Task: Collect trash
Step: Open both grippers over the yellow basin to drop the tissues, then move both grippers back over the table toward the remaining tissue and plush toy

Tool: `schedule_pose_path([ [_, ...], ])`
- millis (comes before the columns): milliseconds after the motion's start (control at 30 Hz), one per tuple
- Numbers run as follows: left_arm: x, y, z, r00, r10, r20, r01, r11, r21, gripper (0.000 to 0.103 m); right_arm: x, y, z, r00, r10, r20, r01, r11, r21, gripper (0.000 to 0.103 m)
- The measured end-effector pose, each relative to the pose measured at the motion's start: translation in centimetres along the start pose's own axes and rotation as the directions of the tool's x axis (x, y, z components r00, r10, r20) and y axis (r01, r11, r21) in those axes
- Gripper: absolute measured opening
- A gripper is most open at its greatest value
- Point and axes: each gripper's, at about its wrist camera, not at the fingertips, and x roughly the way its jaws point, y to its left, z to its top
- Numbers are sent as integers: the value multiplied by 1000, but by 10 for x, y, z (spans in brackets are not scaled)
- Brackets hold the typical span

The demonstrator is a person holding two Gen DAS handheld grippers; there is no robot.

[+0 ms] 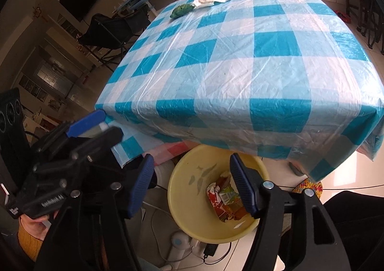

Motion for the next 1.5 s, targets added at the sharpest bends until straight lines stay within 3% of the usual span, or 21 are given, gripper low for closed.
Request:
schedule_pose_path([
  [200,-7,31,2,999,23,31,-18,986,-166,70,-19,1,0,995,-5,96,4,1000,8,65],
  [400,-18,36,-1,989,116,90,-96,976,-194,78,-39,23,23,976,-60,209,81,992,-95,72],
  [467,-20,37,-1,986,133,102,-110,973,-204,80,-34,30,43,975,-88,206,119,982,-147,78],
  [600,-22,44,1,979,168,112,-138,963,-233,84,-15,23,90,969,-154,195,191,964,-188,79],
  [833,-18,60,10,968,223,112,-182,938,-296,91,32,-17,158,943,-295,154,316,939,-134,81],
  [1000,-7,66,17,970,224,94,-184,931,-316,92,59,-28,196,926,-356,125,371,919,-132,84],
  [1200,6,65,17,980,193,44,-169,931,-323,92,90,-32,217,920,-378,102,390,910,-141,87],
  [1300,10,64,15,983,182,26,-165,935,-315,93,97,-28,218,909,-396,131,414,896,-162,95],
  [1500,12,69,16,987,159,11,-146,929,-341,93,97,-27,219,910,-394,133,412,897,-161,96],
])
